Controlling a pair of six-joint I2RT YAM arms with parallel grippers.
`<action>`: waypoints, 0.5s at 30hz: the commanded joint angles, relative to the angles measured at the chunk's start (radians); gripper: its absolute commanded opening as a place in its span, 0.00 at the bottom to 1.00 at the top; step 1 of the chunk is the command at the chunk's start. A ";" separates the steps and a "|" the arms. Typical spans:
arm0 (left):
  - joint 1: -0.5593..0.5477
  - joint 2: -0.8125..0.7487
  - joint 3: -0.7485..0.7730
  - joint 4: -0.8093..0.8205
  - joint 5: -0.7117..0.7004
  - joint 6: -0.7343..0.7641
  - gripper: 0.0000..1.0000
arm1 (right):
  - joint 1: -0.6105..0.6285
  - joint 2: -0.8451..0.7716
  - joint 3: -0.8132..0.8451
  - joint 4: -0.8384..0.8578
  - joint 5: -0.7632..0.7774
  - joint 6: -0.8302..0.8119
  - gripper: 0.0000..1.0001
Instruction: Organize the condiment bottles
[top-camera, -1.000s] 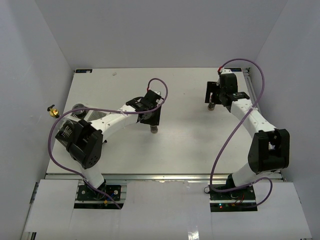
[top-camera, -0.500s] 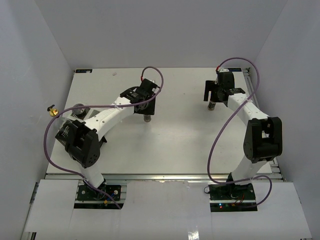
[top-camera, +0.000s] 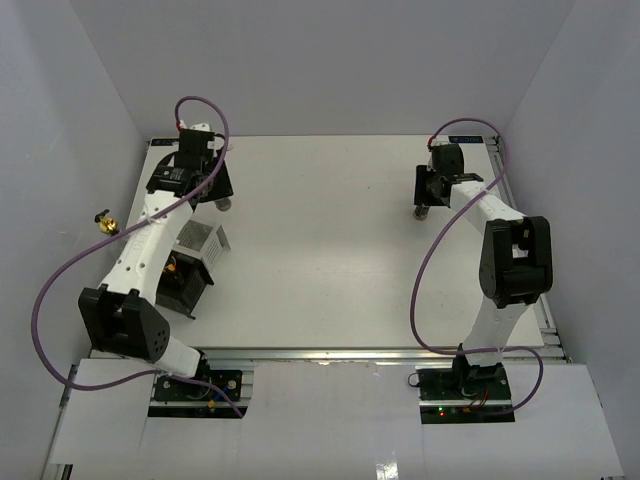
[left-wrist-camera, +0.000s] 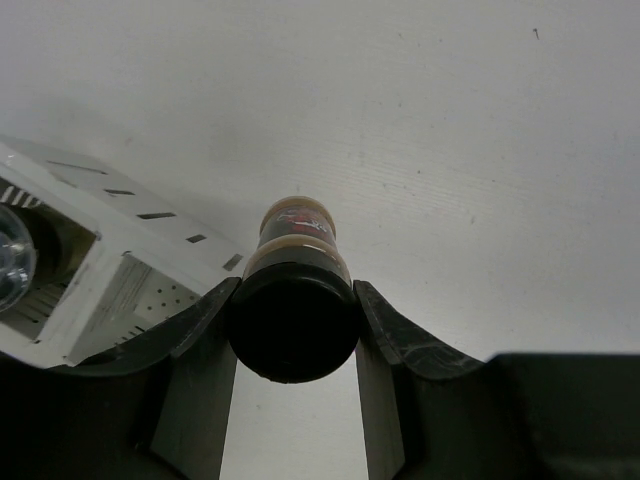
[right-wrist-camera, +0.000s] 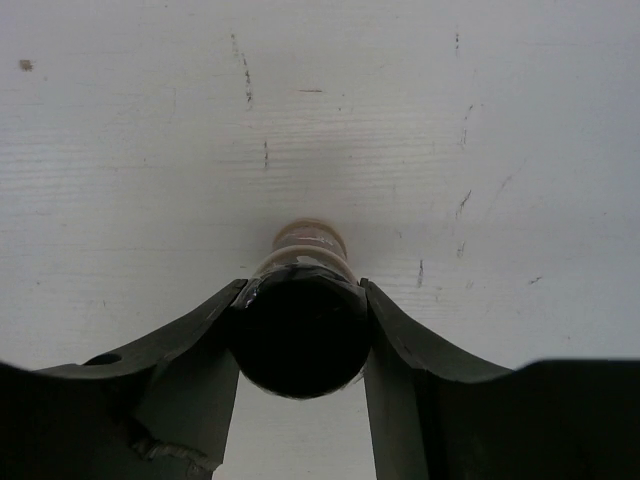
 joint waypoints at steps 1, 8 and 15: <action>0.097 -0.088 -0.023 -0.030 0.047 0.028 0.00 | -0.004 -0.010 0.035 0.064 -0.019 -0.017 0.47; 0.212 -0.174 -0.066 -0.073 0.084 0.037 0.00 | 0.073 -0.065 -0.031 0.094 -0.086 0.010 0.24; 0.216 -0.248 -0.134 -0.091 0.083 0.025 0.00 | 0.316 -0.059 -0.037 0.100 0.013 0.009 0.23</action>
